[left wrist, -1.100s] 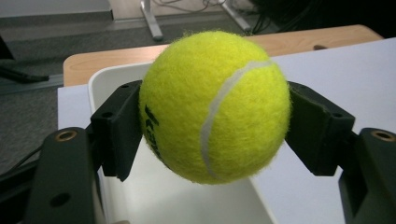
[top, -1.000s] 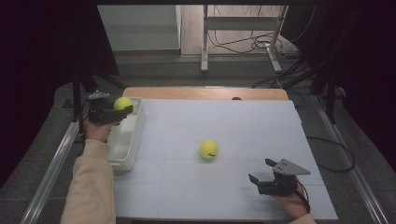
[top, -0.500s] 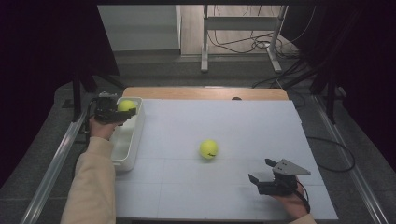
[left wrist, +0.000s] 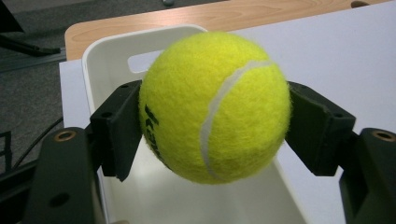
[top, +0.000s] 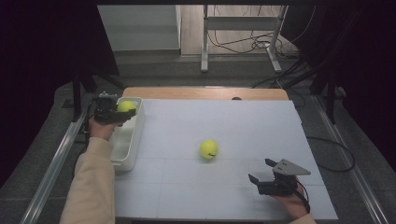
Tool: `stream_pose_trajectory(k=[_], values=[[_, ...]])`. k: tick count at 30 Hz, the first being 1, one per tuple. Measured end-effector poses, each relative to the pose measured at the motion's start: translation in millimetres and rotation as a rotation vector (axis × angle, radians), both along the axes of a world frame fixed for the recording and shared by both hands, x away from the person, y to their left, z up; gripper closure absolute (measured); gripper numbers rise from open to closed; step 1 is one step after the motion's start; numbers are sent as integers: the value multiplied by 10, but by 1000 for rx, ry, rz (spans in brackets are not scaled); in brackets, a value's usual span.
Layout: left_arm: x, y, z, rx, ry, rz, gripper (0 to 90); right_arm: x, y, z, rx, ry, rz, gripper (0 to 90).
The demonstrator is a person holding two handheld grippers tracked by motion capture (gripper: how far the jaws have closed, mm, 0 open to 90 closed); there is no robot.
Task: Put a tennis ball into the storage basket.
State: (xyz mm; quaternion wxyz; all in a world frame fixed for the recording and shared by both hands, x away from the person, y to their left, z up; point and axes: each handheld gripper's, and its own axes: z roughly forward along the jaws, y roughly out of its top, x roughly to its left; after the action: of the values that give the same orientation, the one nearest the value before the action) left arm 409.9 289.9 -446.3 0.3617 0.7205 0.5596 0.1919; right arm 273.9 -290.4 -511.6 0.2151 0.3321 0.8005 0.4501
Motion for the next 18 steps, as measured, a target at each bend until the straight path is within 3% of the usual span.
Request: stream_pose_trajectory(k=[7, 10, 15, 18], values=[[-11, 11, 10, 0, -13, 27, 250, -1, 0, 1, -2, 1, -1, 114], [-31, 25, 52, -29, -36, 60, 140, 0, -1, 0, 0, 0, 0, 114], [-89, 8, 105, -69, -53, 27, 98, -1, -1, 0, 1, 0, 0, 114], [-148, -3, 142, -93, -85, 2, 99, -2, 0, 1, 4, -1, 2, 114]])
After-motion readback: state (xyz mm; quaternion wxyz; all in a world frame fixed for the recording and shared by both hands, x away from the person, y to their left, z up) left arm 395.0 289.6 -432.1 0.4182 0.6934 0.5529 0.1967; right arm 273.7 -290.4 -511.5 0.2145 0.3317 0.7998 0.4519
